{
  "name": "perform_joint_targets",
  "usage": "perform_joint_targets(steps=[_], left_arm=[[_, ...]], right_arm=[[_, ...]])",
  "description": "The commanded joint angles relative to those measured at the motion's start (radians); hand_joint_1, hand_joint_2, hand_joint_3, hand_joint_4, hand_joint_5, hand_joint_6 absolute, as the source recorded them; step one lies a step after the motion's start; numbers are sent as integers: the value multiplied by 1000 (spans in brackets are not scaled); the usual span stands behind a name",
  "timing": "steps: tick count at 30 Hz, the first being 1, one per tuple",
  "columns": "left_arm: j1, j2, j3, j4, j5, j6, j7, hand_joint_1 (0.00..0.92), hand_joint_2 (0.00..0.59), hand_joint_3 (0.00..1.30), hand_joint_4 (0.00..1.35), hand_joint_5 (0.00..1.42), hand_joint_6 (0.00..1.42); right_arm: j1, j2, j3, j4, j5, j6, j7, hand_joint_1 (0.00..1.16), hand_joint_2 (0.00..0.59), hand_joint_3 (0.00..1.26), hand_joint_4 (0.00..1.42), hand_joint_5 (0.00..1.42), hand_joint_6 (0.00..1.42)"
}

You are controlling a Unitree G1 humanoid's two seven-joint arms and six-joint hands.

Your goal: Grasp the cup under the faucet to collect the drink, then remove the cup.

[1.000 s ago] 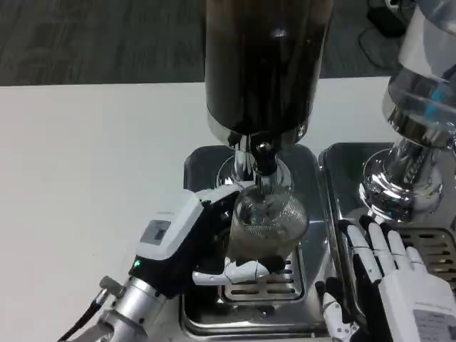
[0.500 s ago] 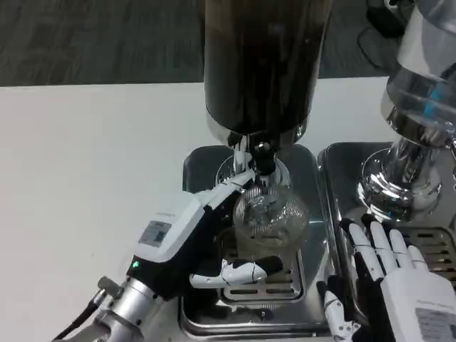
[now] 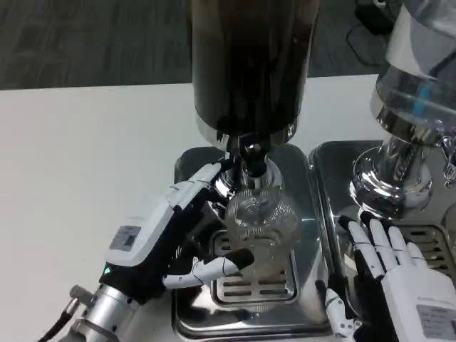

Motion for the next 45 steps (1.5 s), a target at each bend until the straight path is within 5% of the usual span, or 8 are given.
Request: perform_joint_targets(steps=[1,13,20,31,37,45], left_arm=[[40,20,28,-31,-27,-18,-5,100,40,99,84,360,224],[176,125,178,-152,-166,-88,-100,0,24,62,14,269,123],[213,158,244,-205,-306,-142,-306,0,116,0,0,27,0],[224,126,288,-366,-709,-218,-710,0,148,2,0,40,0],[266,111,346,-459,-803,-233,-818,0,149,0,0,23,0],[291,110,348,-607,-938,-179,-996,0,161,15,0,122,71]], right_arm=[[1,-7,-9,7,11,-5,6,102,511,84,0,0,49],[-9,-44,-29,-20,-33,-4,16,110,508,84,0,0,5],[-16,-127,-47,-16,-87,-19,46,99,505,50,0,0,0],[-41,-131,-71,26,-33,-42,50,57,510,27,0,0,0],[-59,-126,-74,37,-26,-44,58,51,514,25,0,0,0],[-91,-137,-82,59,11,-55,97,47,520,25,0,0,0]])
